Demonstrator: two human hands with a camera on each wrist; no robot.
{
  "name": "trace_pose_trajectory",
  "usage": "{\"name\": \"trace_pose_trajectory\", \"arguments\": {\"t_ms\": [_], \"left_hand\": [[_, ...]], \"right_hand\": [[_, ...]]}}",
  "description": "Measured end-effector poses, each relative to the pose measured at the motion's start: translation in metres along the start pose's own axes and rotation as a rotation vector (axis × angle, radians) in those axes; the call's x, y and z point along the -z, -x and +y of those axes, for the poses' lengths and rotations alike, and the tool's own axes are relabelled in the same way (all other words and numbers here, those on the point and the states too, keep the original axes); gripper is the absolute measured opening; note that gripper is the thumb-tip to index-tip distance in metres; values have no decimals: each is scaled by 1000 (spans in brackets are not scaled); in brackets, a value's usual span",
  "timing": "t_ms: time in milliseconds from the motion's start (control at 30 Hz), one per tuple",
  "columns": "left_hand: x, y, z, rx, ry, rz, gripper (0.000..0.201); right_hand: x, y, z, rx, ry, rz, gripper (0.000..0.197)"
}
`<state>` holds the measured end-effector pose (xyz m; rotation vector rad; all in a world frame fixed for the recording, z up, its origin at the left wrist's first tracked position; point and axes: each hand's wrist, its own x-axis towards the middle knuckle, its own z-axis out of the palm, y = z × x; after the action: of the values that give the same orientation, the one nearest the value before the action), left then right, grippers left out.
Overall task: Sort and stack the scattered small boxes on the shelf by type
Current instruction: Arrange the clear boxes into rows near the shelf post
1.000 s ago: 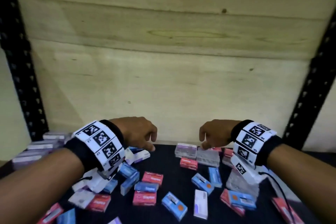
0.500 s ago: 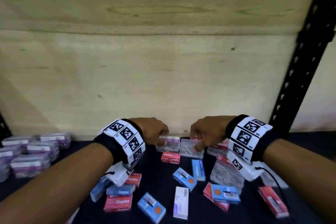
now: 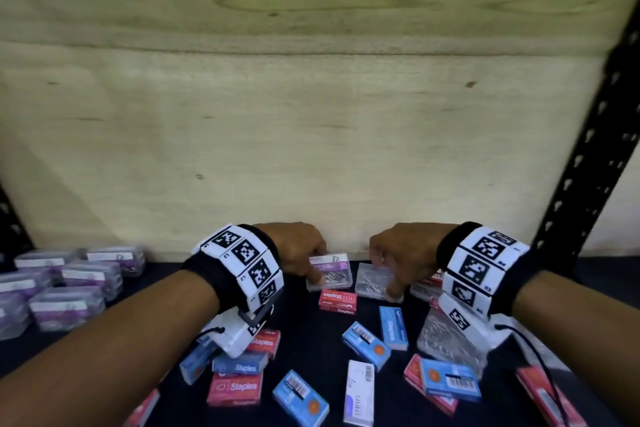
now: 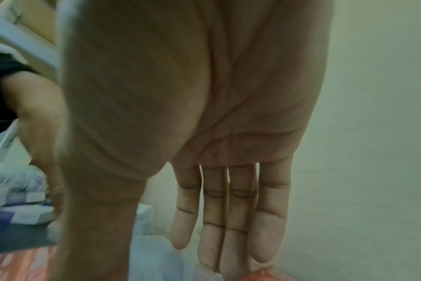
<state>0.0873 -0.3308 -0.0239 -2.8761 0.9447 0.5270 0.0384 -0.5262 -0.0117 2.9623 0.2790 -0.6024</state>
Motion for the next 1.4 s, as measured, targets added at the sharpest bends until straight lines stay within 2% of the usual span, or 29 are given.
{"name": "trace_pose_trajectory", "arguments": {"t_ms": [133, 333, 467, 600, 733, 867, 1000, 1067, 1267, 1400], "left_hand": [[1, 5, -7, 23, -39, 16, 39], [2, 14, -17, 40, -49, 50, 48], [2, 16, -22, 40, -8, 76, 41], [2, 16, -24, 37, 13, 70, 36], [1, 16, -23, 34, 26, 73, 36], [0, 18, -24, 32, 38, 74, 35], [0, 19, -24, 28, 43, 80, 33], [0, 19, -24, 31, 48, 79, 33], [-2, 20, -24, 35, 51, 65, 37], [-2, 21, -25, 31, 53, 67, 36]], "right_hand": [[8, 2, 5, 12, -41, -16, 48], [15, 0, 19, 53, -248, -33, 29], [14, -4, 26, 64, -408, -96, 21], [13, -9, 26, 26, -600, -132, 21], [14, -12, 23, -6, -685, -91, 22], [12, -15, 22, -7, -657, -48, 18], [9, -16, 22, 34, -483, -55, 35], [9, -15, 20, 37, -428, -49, 38], [9, -12, 14, 50, -431, -11, 20], [9, -18, 14, 36, -517, -36, 16]]}}
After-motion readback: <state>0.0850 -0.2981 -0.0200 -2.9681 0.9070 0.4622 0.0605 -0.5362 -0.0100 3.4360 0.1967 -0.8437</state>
